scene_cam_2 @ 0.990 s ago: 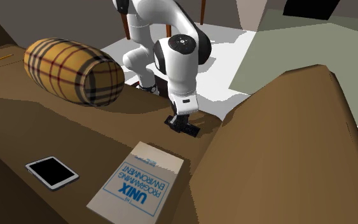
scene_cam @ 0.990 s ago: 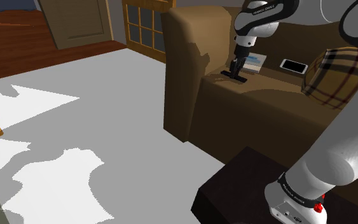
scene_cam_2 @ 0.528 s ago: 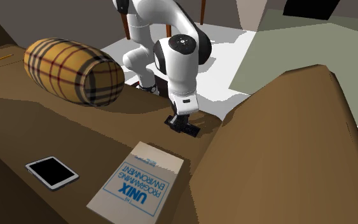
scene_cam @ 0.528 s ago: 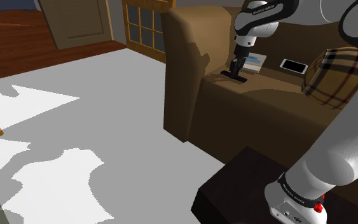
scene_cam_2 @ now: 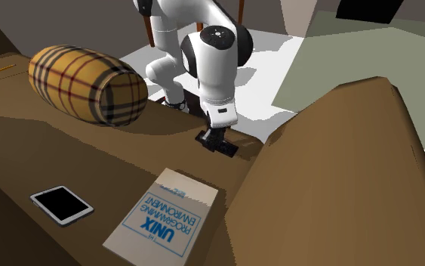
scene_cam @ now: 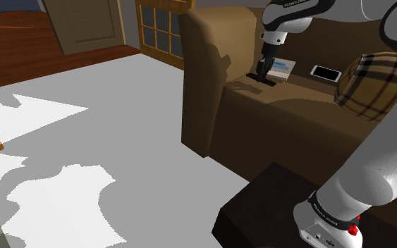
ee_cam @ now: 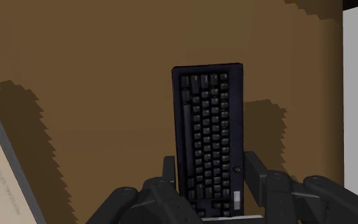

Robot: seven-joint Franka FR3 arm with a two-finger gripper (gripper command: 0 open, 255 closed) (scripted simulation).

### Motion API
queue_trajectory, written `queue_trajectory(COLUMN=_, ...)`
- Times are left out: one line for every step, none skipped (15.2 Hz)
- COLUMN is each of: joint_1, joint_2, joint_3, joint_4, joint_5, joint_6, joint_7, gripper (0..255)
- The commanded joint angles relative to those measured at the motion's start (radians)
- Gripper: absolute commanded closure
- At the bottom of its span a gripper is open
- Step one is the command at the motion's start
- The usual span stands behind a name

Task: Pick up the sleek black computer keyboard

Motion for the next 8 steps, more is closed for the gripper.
queue_trajectory(joint_1=0.001, joint_2=-0.008, joint_3=0.000, joint_4=0.017, joint_5=-0.003, joint_6=-0.024, joint_7=0.003, gripper=255)
queue_trajectory(joint_1=0.001, joint_2=-0.009, joint_3=0.000, joint_4=0.028, joint_5=-0.004, joint_6=-0.038, joint_7=0.004, gripper=255)
queue_trajectory(joint_1=0.001, joint_2=-0.011, joint_3=0.000, joint_4=0.040, joint_5=-0.005, joint_6=-0.051, joint_7=0.005, gripper=255)
queue_trajectory(joint_1=0.001, joint_2=-0.013, joint_3=0.000, joint_4=0.052, joint_5=-0.005, joint_6=-0.064, joint_7=0.006, gripper=255)
queue_trajectory(joint_1=0.001, joint_2=-0.014, joint_3=0.000, joint_4=0.064, joint_5=-0.006, joint_6=-0.077, joint_7=0.006, gripper=255)
queue_trajectory(joint_1=0.001, joint_2=-0.015, joint_3=0.000, joint_4=0.076, joint_5=-0.006, joint_6=-0.090, joint_7=0.007, gripper=255)
queue_trajectory(joint_1=0.001, joint_2=-0.016, joint_3=0.000, joint_4=0.089, joint_5=-0.007, joint_6=-0.103, joint_7=0.008, gripper=255)
queue_trajectory(joint_1=0.000, joint_2=-0.016, joint_3=0.000, joint_4=0.101, joint_5=-0.007, joint_6=-0.117, joint_7=0.008, gripper=255)
